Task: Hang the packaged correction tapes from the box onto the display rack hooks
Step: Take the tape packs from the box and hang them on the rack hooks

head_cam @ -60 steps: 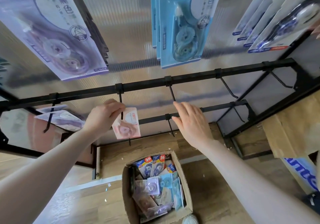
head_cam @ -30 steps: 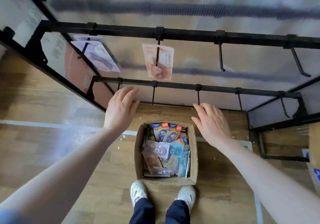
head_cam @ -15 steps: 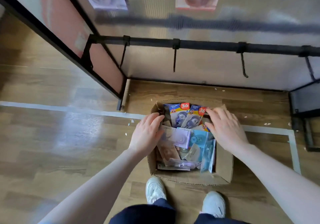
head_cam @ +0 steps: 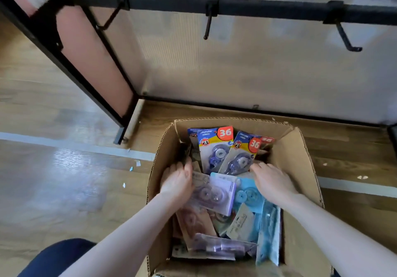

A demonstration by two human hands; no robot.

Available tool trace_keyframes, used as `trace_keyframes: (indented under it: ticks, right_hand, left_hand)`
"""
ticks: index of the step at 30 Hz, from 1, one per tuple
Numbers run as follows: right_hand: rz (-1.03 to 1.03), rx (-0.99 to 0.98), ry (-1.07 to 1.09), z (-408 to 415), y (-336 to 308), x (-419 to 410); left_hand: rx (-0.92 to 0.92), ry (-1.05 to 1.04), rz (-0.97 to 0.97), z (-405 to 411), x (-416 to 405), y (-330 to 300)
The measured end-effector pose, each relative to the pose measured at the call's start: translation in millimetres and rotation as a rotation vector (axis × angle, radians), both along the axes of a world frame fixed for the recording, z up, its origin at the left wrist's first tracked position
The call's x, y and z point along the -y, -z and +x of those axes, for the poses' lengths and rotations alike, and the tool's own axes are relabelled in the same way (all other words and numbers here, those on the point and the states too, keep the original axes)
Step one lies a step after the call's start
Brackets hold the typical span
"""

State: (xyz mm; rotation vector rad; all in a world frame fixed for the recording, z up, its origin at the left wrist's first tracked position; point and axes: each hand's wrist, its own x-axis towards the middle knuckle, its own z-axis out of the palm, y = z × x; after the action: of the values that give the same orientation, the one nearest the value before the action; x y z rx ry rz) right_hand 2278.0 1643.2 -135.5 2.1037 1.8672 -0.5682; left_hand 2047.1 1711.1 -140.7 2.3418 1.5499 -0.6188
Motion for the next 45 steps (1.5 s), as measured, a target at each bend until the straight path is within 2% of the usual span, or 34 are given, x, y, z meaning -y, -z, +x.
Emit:
trace_keyframes:
  ticks: [5,12,15,20,26,33,38,45]
  right_hand:
    - [-0.119,-0.117,0.020,9.5,19.2,0.9]
    - [-0.135,-0.193,0.083,12.5,9.5,-4.3]
    - [-0.171,-0.135,0.085,12.7,1.4,-4.0]
    - [-0.197,0.085,0.105,16.9,-17.1,-11.3]
    - [-0.108,0.121,0.187,12.4,-24.4,-20.2]
    - [0.243,-0.116,-0.004,-1.0,-16.3,-41.0]
    - [0.170,-0.159,-0.165,-17.2,-8.1,-50.1]
    - [0.080,-0.218,-0.169,-17.9,-14.4,-55.0]
  left_hand:
    - [-0.018,0.027,0.062,0.5,-13.4,9.1]
    - [0.017,0.071,0.071,-3.3,-17.2,5.4]
    - [0.062,0.056,0.033,-6.6,-18.9,2.7]
    - [0.191,0.143,-0.024,-10.3,-31.7,-14.9]
    - [0.324,0.212,-0.047,-11.8,-38.7,-30.7]
    - [0.450,0.214,-0.038,-10.1,-47.2,-23.1]
    - [0.508,0.286,0.016,-6.6,-48.2,-18.9]
    - [0.523,0.233,-0.031,-9.3,-47.0,-25.5]
